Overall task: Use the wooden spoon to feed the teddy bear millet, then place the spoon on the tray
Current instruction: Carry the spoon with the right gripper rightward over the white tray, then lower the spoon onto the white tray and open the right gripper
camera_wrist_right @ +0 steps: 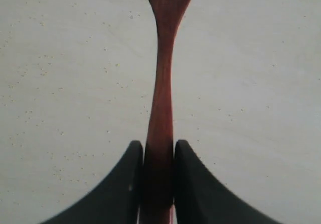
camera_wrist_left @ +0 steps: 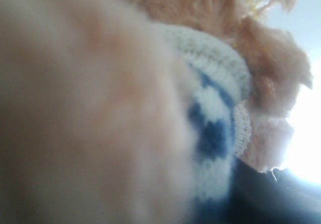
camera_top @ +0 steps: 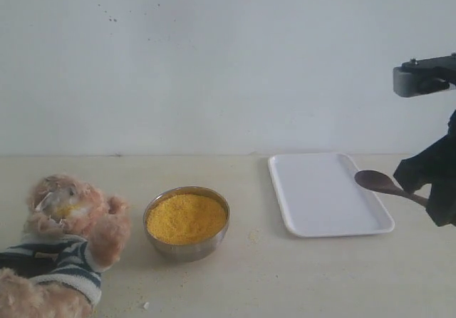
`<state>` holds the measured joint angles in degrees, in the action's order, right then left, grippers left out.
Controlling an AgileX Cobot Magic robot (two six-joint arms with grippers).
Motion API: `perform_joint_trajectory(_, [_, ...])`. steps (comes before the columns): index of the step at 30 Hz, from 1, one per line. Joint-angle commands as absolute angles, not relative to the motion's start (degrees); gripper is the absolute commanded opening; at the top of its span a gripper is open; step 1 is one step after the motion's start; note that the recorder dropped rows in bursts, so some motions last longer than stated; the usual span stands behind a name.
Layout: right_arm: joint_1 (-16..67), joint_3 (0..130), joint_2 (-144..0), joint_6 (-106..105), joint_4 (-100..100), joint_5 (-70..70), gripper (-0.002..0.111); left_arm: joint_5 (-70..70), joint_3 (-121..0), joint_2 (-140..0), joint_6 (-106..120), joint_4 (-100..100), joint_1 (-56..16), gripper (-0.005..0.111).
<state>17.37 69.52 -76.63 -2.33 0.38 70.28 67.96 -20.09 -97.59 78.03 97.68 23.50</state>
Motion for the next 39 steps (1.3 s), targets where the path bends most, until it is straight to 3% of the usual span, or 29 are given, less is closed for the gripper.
perform_joint_trajectory(1, [17.17, 69.26, -76.6, -2.27, 0.71, 69.96, 0.0, 69.96, -20.05, -97.35, 76.63, 97.44, 23.41, 0.004])
perform_joint_trajectory(4, [17.17, 69.26, -76.6, -2.38, -0.42, 68.7, 0.0, 69.96, -20.05, -97.35, 76.58, 97.44, 23.41, 0.004])
perform_joint_trajectory(11, [17.17, 69.26, -79.6, -5.1, -0.86, 47.13, 0.0, 69.96, -20.05, -97.35, 80.86, 98.18, 23.41, 0.004])
perform_joint_trajectory(24, [17.17, 70.22, -94.69, -4.99, -0.61, 42.55, 0.0, 69.96, -20.05, -97.35, 82.33, 98.96, 23.41, 0.004])
perform_joint_trajectory(39, [17.07, 97.78, -120.06, -4.99, -0.98, 50.28, 0.0, 69.96, -20.05, -97.35, 82.33, 98.85, 23.41, 0.004])
